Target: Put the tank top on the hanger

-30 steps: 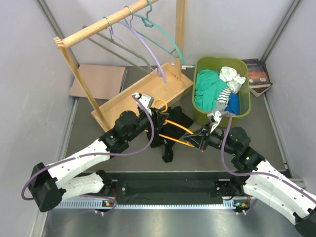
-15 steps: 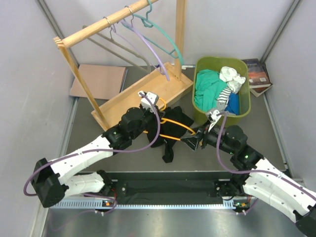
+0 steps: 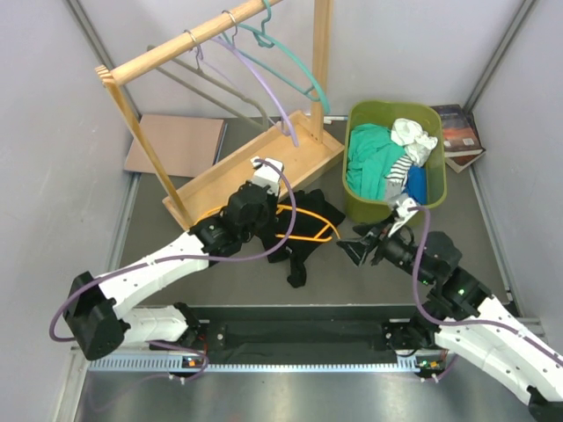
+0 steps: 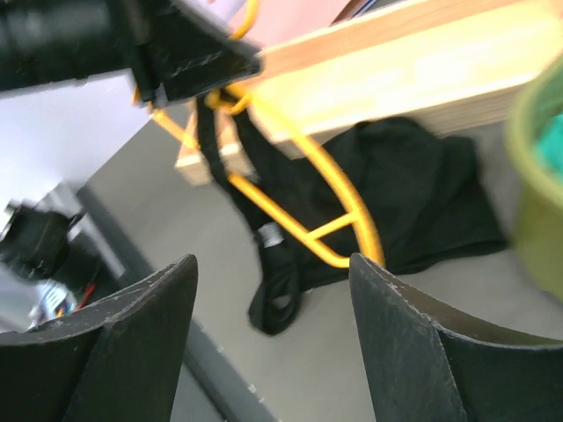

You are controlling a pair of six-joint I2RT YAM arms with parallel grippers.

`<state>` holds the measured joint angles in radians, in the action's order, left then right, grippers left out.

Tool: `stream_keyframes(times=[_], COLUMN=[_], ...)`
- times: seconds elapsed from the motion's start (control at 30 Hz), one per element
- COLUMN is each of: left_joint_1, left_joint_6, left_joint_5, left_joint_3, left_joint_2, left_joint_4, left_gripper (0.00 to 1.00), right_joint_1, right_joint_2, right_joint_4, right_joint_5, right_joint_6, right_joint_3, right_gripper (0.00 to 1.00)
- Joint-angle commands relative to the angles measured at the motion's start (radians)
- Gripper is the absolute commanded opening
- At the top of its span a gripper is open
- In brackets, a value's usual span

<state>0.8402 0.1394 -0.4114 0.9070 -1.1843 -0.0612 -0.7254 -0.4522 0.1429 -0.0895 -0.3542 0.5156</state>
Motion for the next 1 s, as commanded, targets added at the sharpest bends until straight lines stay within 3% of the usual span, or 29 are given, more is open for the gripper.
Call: stream_keyframes(times=[0.0,0.23,0.6,0.73,0.97], left_joint_1=[-0.003,-0.036,-0.066,-0.066,-0.066], left_joint_6=[0.008,-0.004,0.002,-0.004,-0.004], left_joint_5=[-0.012,0.077,0.149,0.152,0.166], left_joint_3=[0.102,0.158,0.064,0.056,0.056], left_joint_2=[-0.015,-0.049,-0.006,-0.003,0.000], left_joint_4=[-0.041,-0.098,-0.035,-0.035,-0.034], left_gripper=[0.00,0.00,0.00,0.00,0.00], right_joint_1=[-0.125,-0.476,-0.494,-0.494,-0.496], right_joint_2=[-0.069,-0.331,-0.799,-0.898,-1.010], right_joint_4=[-0.092,-0.242,-0.448,-0.468,-0.561], right_joint_5=[-0.049,0.256,0.419,0.520,0.514], right_joint_6=[-0.052,-0.107,-0.177,-0.248,-0.262], right_joint_3=[-0.058,-0.077,-0.040,-0.012,-0.011], right_gripper=[0.68,0.70,0.70,0.63,0.59])
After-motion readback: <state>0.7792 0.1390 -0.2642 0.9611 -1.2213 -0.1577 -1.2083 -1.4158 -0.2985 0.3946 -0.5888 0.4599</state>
